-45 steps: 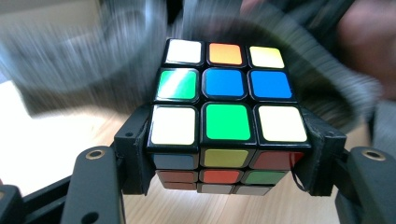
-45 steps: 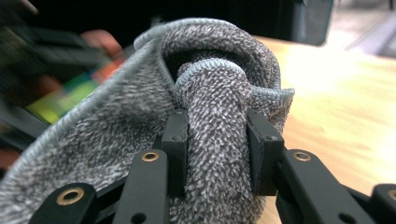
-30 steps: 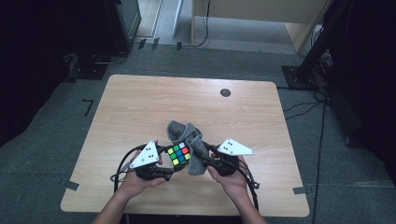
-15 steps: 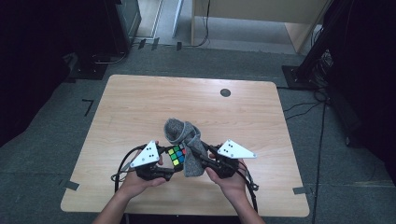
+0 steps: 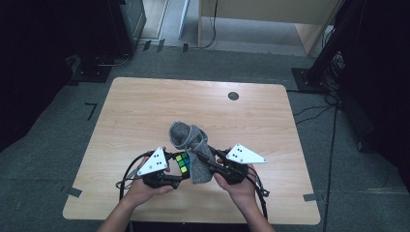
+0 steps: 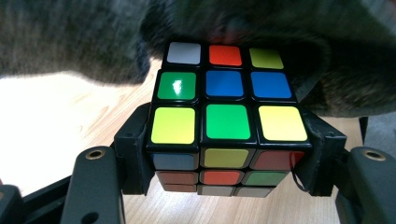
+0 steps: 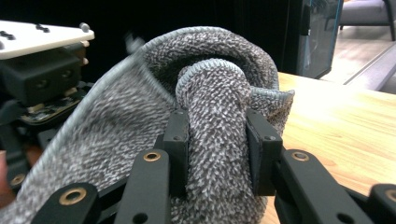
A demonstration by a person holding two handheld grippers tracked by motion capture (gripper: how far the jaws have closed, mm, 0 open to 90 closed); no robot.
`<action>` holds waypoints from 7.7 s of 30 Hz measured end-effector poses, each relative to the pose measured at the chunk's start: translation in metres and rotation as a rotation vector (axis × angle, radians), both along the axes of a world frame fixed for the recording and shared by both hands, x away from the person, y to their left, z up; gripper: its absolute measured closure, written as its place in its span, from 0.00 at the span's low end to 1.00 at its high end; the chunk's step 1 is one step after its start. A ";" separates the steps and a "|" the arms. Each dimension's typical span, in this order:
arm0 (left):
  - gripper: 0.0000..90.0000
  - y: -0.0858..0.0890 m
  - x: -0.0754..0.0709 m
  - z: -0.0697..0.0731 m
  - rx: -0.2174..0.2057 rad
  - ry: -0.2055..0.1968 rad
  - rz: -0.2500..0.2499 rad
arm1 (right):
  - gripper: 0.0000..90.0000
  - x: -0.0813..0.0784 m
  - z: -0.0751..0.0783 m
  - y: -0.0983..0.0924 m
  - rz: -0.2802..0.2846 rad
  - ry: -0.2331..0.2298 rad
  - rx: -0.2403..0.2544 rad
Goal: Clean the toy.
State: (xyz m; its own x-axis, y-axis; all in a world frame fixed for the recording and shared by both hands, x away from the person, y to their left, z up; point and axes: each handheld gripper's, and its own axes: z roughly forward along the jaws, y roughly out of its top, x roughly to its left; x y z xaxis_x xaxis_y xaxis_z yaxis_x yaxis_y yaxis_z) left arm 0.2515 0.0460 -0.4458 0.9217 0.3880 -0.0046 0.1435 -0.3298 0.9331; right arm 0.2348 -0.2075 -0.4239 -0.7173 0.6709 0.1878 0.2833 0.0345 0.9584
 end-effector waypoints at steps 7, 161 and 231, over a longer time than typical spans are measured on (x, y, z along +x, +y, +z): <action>0.38 0.010 0.004 0.004 -0.084 0.022 -0.008 | 0.74 0.011 -0.021 -0.001 -0.023 0.079 -0.032; 0.23 -0.005 -0.002 -0.026 0.088 -0.370 0.122 | 0.38 0.018 -0.010 0.011 0.118 0.409 0.027; 0.38 0.033 0.028 -0.021 -0.068 0.007 0.306 | 0.64 0.045 -0.094 0.005 -0.087 0.186 -0.512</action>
